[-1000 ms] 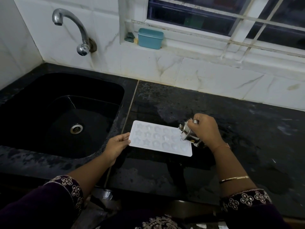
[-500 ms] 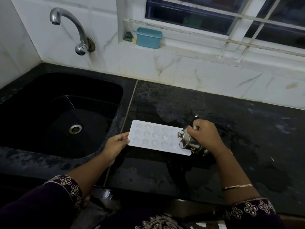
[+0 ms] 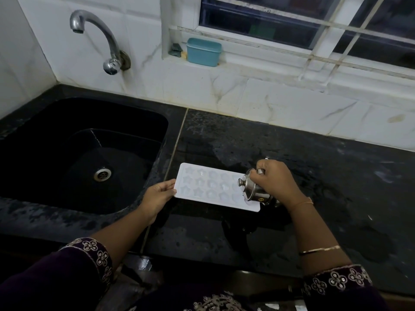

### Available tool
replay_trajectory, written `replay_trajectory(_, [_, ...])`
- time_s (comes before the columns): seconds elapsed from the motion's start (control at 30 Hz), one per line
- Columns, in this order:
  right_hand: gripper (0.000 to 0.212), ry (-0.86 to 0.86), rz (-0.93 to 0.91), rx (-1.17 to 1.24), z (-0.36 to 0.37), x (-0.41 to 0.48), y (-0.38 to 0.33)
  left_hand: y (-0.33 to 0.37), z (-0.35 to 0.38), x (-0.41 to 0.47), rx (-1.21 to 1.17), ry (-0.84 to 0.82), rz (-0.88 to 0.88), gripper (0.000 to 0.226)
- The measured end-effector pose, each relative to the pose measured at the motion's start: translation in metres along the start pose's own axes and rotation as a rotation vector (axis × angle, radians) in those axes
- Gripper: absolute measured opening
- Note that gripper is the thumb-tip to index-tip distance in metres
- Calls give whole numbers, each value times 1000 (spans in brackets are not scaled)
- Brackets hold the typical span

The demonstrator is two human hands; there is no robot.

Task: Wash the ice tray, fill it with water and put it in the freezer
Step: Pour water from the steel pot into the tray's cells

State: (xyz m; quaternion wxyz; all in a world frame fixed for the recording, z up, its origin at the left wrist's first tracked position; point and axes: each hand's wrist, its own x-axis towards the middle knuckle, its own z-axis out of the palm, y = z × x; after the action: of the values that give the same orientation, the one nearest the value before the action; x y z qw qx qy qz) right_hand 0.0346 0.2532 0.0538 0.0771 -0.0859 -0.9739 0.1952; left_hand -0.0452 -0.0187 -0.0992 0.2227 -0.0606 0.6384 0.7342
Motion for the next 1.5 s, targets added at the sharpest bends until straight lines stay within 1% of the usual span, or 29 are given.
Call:
replay_trajectory(0.1, [38, 1, 8, -15, -1, 1, 4, 0, 0, 0, -6, -3, 3, 39])
replay_trajectory(0.27, [42, -10, 14, -29, -2, -1, 6, -1, -1, 2, -1, 7, -3, 40])
replay_trajectory(0.67, [41, 20, -14, 0, 0, 3, 2, 1, 1, -1, -16, 15, -5, 40])
replay_trajectory(0.8, [43, 46, 10, 23, -1, 3, 8, 3, 3, -2, -15, 21, -7, 40])
replay_trajectory(1.0, [44, 128, 81, 159, -5, -6, 24, 4, 3, -2, -4, 26, -9, 39])
replay_trajectory(1.13, [44, 155, 112, 145, -7, -10, 35, 2, 1, -1, -1, 12, -2, 39])
replay_trajectory(1.33, [46, 119, 139, 94, -9, -13, 37, 2, 2, -1, -14, 7, 7, 37])
replay_trajectory(1.5, [46, 77, 115, 51, -8, -14, 34, 1, 2, -1, -6, 11, 10, 38])
